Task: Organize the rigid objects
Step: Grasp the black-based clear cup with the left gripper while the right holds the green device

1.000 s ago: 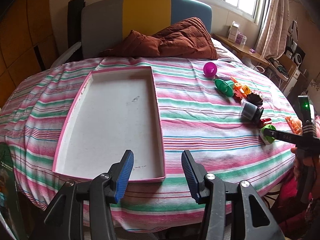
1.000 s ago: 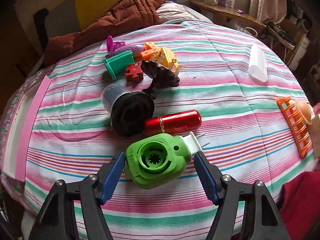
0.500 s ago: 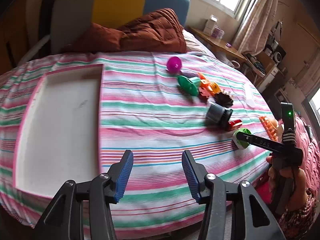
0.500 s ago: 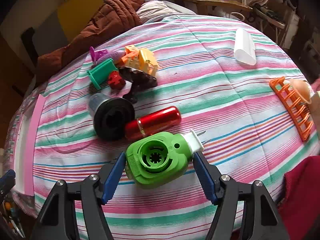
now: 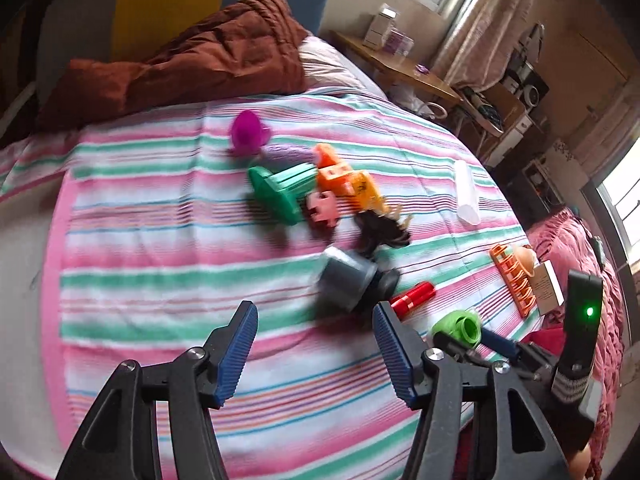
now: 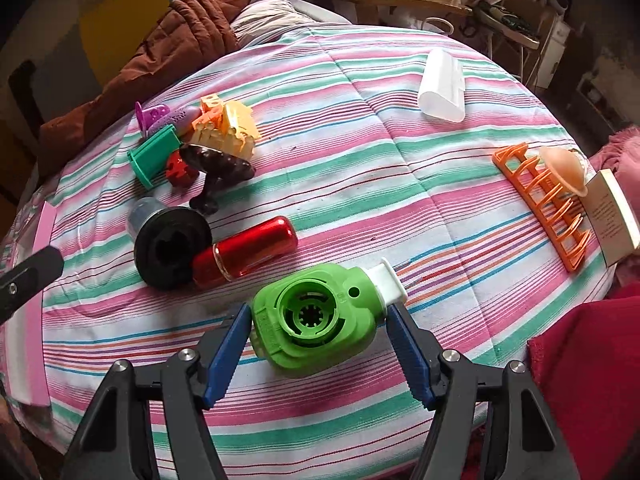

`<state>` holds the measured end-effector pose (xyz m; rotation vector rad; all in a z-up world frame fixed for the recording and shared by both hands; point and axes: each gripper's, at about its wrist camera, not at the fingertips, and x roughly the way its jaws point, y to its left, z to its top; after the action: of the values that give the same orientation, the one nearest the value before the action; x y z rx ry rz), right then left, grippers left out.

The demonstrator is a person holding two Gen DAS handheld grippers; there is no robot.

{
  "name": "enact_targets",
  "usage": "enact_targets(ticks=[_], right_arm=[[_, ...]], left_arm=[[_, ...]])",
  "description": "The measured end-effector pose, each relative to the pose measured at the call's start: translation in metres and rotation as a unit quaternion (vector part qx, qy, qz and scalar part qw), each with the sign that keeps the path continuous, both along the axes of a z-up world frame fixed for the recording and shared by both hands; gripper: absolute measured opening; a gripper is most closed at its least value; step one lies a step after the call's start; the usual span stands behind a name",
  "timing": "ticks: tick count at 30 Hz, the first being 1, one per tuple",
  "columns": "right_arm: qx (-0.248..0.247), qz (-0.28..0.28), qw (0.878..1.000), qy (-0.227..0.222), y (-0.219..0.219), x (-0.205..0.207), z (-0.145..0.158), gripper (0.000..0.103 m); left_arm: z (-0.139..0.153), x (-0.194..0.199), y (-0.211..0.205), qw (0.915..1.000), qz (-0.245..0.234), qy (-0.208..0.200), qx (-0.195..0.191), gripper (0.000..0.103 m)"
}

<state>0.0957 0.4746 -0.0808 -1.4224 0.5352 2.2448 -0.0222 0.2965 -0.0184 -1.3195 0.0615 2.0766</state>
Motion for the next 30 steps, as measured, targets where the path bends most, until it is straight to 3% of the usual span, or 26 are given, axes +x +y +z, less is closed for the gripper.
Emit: enact_targets(ticks=[5,9,13,18,22,27,30], right_arm=[[-0.007,-0.002,1.000,-0.003,0.002,0.000,-0.002,0.070],[-0.011,-0.005,1.000,-0.001,0.005,0.000,-0.002,0.070],[-0.018,-0.012,1.000,0.000,0.009,0.001,-0.002,0.070],[-0.018,-0.012,1.000,0.000,0.010,0.001,-0.002,0.070],[-0.017,-0.012,1.000,-0.001,0.009,0.001,-0.002,0.070],[-0.020,-0.012,1.000,0.000,0.009,0.001,-0.002,0.070],[-0.020,-0.012,1.000,-0.001,0.009,0.001,-0.002,0.071]], left_arm=[[-0.005,-0.008,0.044,0.9997,-0.018,-0.015,0.000,0.061],[-0.026,-0.014,0.064,0.9987,-0.028,-0.027,-0.032,0.061],[-0.040,-0.011,0.050,0.9984,-0.036,-0.031,-0.032,0.063],[-0.062,0.002,0.016,0.9957,-0.034,-0.025,-0.082,0.062],[-0.057,0.003,-0.016,0.9990,-0.009,-0.023,-0.038,0.061],[-0.023,-0.005,-0.034,0.9973,0.011,-0.042,0.060,0.062],[-0.014,-0.016,-0.018,0.9984,0.019,-0.043,0.032,0.062]])
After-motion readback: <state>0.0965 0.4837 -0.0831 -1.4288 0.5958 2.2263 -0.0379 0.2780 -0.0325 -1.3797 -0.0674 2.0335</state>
